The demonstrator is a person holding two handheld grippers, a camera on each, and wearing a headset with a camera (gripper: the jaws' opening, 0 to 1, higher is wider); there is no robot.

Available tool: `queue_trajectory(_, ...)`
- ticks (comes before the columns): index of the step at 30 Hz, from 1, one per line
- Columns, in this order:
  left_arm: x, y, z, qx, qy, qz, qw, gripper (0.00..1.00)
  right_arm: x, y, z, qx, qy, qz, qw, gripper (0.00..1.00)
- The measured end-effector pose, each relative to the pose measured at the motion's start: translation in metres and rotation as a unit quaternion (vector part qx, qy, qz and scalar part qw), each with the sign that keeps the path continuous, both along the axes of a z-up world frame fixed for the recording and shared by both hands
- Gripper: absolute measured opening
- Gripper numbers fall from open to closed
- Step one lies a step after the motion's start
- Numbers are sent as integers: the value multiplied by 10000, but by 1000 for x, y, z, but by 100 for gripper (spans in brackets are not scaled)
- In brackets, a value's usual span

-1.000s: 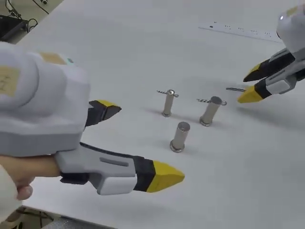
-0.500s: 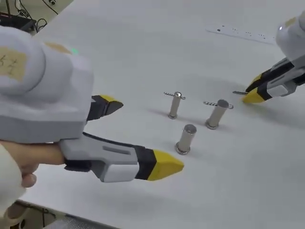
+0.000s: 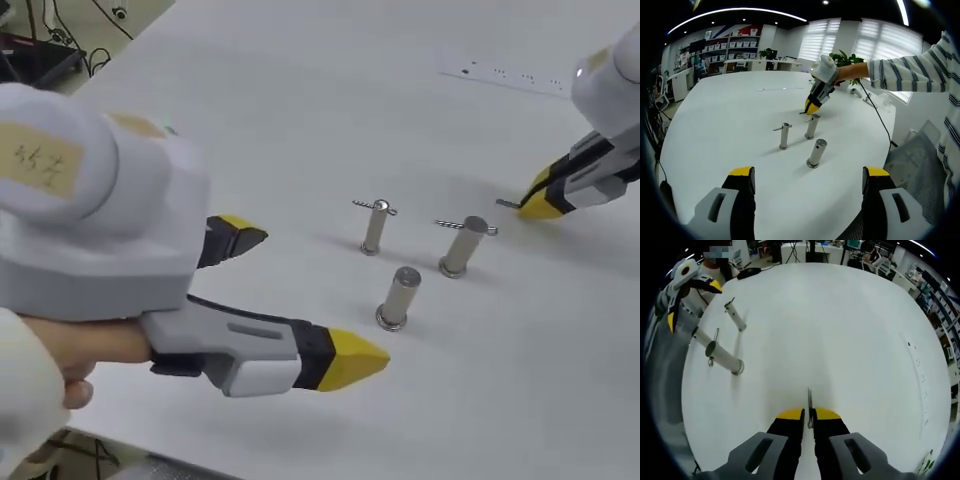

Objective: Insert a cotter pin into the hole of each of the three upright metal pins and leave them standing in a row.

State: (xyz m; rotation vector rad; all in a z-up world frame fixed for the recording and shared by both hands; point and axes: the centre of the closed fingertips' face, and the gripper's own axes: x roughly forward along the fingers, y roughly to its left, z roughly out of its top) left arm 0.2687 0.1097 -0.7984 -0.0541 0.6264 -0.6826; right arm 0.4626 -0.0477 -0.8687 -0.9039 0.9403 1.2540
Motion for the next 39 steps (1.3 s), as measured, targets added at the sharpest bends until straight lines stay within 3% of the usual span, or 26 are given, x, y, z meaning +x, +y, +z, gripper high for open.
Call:
queue_trajectory(10, -1, 6, 1, 15, -6, 74, 10000, 88, 3, -1, -2, -418, -69, 64, 9991, 5)
queue_trajectory(13, 0, 9, 2, 24, -16, 132, 9999, 87, 5, -2, -2, -479, -52, -153, 9987, 4)
queue_trajectory(15, 0, 9, 2, 16, -8, 162, 9999, 87, 6, -3, -2, -483, -71, -105, 9987, 4)
queue_trajectory(16, 1, 10, 2, 28, -18, 207, 9998, 87, 6, -3, -2, -466, -130, 66, 9988, 4)
queue_trajectory(27, 8, 14, 11, 34, -158, 483, 9987, 87, 7, -4, -1, -321, -230, -69, 9992, 3)
queue_trajectory(31, 5, 14, 9, 16, -97, 514, 9986, 88, 5, -8, 1, -259, -269, -162, 9992, 2)
queue_trajectory(33, 2, 13, 8, 105, -111, 464, 9988, 89, 7, -8, 6, -80, -344, -351, 9988, 2)
queue_trajectory(35, 1, 13, 8, 104, -93, 471, 9988, 88, 7, -5, 15, 285, -371, -552, 9974, 2)
queue_trajectory(39, 0, 11, 10, 91, -101, 459, 9989, 87, 3, -13, 27, 382, -557, -549, 9962, 2)
